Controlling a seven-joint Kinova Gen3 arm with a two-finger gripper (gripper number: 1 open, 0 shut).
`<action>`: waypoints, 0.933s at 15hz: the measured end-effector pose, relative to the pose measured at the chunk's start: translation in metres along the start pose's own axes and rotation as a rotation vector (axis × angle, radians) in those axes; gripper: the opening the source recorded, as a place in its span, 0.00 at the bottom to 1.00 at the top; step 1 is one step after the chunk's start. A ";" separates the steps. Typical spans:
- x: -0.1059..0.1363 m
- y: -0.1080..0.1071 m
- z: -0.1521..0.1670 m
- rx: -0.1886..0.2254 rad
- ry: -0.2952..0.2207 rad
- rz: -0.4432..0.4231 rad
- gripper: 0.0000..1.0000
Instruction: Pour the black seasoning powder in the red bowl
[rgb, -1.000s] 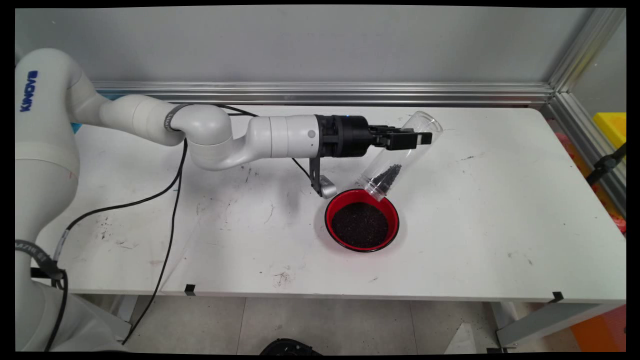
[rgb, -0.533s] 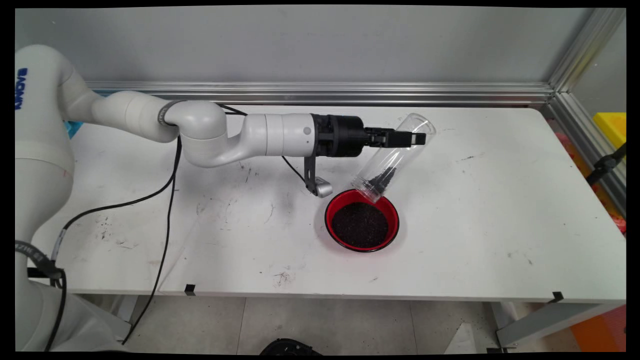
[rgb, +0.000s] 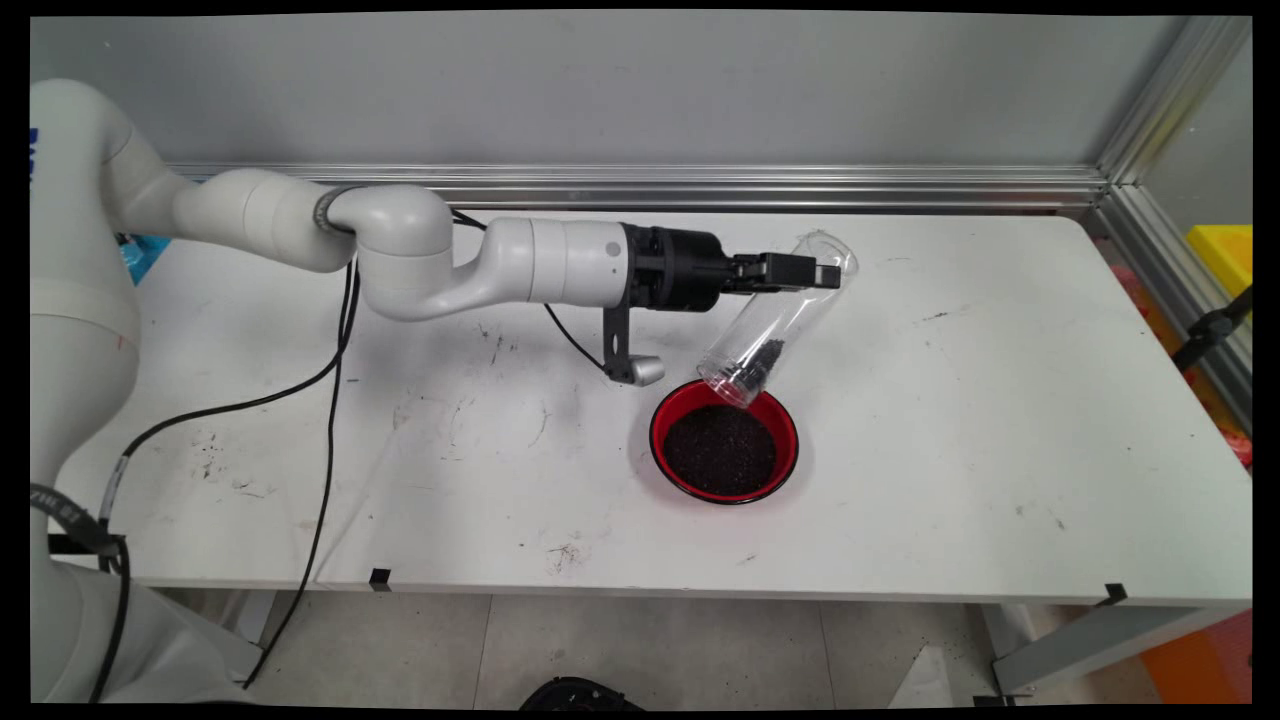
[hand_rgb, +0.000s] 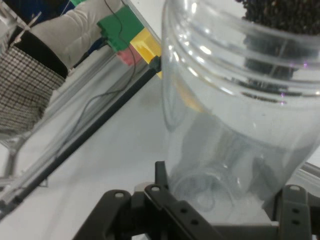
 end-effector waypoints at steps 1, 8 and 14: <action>-0.004 -0.001 0.002 -0.005 0.000 -0.025 0.00; -0.031 -0.004 0.014 -0.046 0.001 -0.172 0.00; -0.041 -0.009 0.016 -0.082 0.055 -0.275 0.00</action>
